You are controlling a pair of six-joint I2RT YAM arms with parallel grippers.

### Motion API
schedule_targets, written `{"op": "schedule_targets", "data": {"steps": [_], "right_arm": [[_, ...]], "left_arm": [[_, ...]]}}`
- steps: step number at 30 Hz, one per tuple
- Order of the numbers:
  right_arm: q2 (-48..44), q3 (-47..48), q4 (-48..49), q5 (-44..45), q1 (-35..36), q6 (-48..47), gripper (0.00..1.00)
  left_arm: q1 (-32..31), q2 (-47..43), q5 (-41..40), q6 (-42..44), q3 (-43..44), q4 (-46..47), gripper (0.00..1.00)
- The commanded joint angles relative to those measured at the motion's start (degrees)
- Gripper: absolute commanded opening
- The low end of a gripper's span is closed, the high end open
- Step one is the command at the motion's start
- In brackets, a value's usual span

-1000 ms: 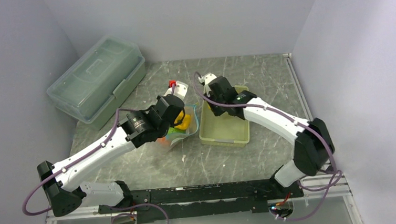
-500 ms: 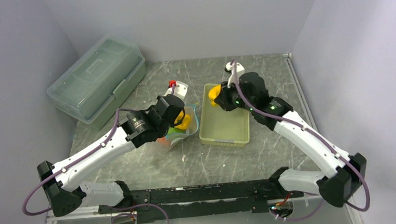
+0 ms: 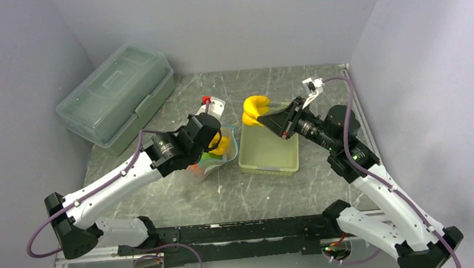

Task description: Place the food in the zip-top bag and seal the zipper

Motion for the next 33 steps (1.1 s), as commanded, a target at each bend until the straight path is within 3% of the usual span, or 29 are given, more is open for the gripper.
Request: {"op": "schedule_targets", "data": {"steps": [1,10,13,20,33], "right_arm": [[-3.86,-4.63,14.98,-3.71,-0.45,12.91,0.00],[-6.89,-14.52,38.41,-7.50,-0.53,31.30,0.00],[-5.67,-16.45,44.74,-9.40,-0.46,35.52,0.00],[0.80,-25.30,69.77,-10.40,0.16,50.72,0.00],[6.10,-27.77,80.25,-10.67,3.51,55.23,0.00]], "left_arm": [[-0.04,-0.86,-1.31,-1.23,1.20,2.49,0.00],[-0.04,-1.44,-1.00,-1.36,1.46,2.68,0.00],[-0.04,-1.70,-0.40,-1.39,1.48,2.67,0.00],[-0.04,-2.42,0.27,-1.58,1.92,2.50,0.00],[-0.04,-2.50,0.64,-1.70,2.74,1.70,0.00]]}}
